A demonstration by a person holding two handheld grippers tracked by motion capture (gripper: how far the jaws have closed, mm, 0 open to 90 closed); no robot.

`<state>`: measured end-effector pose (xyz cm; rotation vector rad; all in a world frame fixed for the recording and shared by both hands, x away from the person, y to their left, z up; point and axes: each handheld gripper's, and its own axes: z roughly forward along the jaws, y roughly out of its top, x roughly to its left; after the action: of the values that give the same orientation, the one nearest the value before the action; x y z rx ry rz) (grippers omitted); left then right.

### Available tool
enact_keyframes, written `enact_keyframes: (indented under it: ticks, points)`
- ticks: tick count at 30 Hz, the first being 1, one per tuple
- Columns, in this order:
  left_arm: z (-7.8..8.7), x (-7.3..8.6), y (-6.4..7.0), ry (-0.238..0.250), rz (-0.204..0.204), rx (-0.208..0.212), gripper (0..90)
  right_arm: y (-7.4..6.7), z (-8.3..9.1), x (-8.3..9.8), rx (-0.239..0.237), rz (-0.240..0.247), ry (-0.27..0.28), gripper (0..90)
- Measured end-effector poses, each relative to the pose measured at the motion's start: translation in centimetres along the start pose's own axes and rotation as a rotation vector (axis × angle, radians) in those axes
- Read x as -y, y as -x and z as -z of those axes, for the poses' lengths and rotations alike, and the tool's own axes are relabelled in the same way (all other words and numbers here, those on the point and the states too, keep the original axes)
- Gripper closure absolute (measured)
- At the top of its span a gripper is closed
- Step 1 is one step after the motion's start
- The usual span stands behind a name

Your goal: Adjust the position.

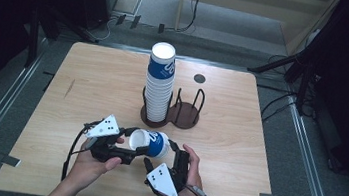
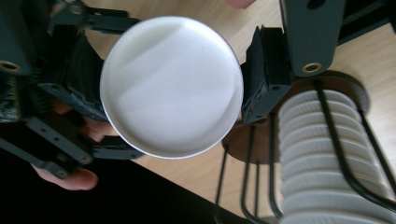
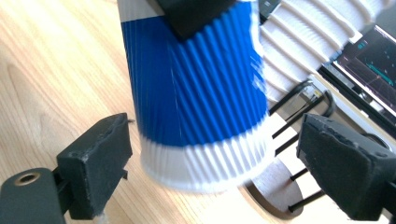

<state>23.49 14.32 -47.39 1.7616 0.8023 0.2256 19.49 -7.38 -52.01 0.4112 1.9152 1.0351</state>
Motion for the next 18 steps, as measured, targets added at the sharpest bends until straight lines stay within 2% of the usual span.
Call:
enact_keyframes:
  ticks: [5,6,9,12,14,15,18]
  points:
    - [0.6,0.4,-0.2,0.067,0.004,-0.057,29.4,0.7,0.9,-0.1,-0.013,-0.120,0.008,6.7]
    - [0.7,0.5,-0.2,0.078,0.004,-0.066,29.4,0.8,0.9,-0.1,-0.013,-0.130,0.005,6.7]
    - [1.2,0.5,-0.1,0.126,-0.007,-0.105,29.4,0.9,1.1,-0.3,-0.023,-0.197,-0.004,6.7]
    - [1.9,0.6,0.0,0.185,-0.016,-0.123,29.4,0.9,1.2,-0.4,-0.020,-0.275,0.007,6.7]
    - [2.3,0.7,0.2,0.217,-0.027,-0.139,29.4,0.9,1.2,-0.4,-0.018,-0.310,0.008,6.7]
    - [2.3,0.8,0.2,0.230,-0.032,-0.149,29.4,0.9,1.0,-0.4,-0.019,-0.365,-0.014,6.6]
    - [2.5,1.0,0.4,0.263,-0.027,-0.155,29.4,1.0,0.9,-0.4,-0.016,-0.426,-0.047,6.6]
